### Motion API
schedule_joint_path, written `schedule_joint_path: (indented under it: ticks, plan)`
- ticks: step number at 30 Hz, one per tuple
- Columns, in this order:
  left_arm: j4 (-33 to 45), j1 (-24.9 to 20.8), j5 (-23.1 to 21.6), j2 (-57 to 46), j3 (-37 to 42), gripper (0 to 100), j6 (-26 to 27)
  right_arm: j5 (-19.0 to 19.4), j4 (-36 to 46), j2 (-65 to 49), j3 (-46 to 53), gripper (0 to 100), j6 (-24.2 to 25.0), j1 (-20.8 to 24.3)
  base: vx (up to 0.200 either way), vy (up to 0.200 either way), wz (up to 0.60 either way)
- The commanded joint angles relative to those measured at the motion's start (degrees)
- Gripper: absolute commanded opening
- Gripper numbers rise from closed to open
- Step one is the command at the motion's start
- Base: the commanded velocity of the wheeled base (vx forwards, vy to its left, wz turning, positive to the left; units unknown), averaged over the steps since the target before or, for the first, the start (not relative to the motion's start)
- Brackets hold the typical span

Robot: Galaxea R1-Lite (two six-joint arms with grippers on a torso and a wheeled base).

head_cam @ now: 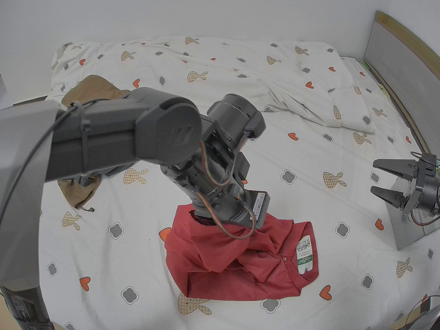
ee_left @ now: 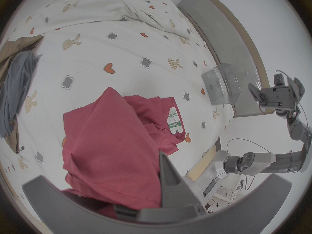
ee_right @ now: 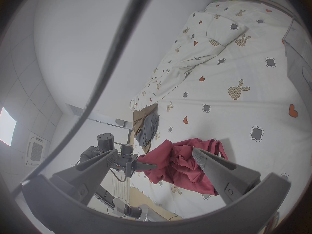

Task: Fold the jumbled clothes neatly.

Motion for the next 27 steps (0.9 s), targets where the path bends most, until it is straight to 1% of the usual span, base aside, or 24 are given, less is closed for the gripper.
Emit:
schedule_joint_path:
  ticks: [1, 5, 6, 10, 17, 18, 24, 27]
  plan:
    - [-0.02, -2.08, 0.06, 3.9, -1.57, 0, -0.05, 0.03, -0.01, -0.05, -0.01, 100, 0.0, -0.07, 0.0, 0.0, 0.0]
    - [-0.11, -3.58, 0.06, 6.36, -2.8, 0, -0.05, 0.03, -0.01, -0.05, -0.01, 100, 0.0, -0.16, 0.0, 0.0, 0.0]
    - [-0.11, -4.72, -0.03, 7.86, -3.93, 0, -0.05, 0.03, -0.01, -0.05, -0.1, 100, 0.0, -0.16, 0.0, 0.0, 0.0]
    - [-0.02, -7.0, 0.06, 10.76, -3.93, 0, -0.67, 0.03, -0.01, -0.05, -0.1, 100, 0.0, -0.16, 0.0, 0.0, 0.0]
    - [1.03, -9.29, 0.06, 16.74, -3.93, 0, -1.28, -0.06, -0.01, -0.05, -0.1, 100, 0.0, -0.16, 0.0, 0.0, 0.0]
    - [1.12, -9.64, 0.06, 17.44, -3.93, 100, -1.28, -0.06, -0.01, -0.05, -0.1, 100, 0.0, -0.16, 0.0, 0.0, 0.0]
    - [3.4, -11.84, 0.14, 20.87, -3.93, 100, -1.02, -0.06, -0.01, 0.04, -0.1, 100, -0.09, -0.16, 0.0, 0.0, 0.0]
    - [4.55, -12.01, 0.06, 21.22, -3.93, 100, -0.93, -0.06, -0.01, 0.04, -0.01, 100, -0.09, -0.16, 0.0, 0.0, 0.0]
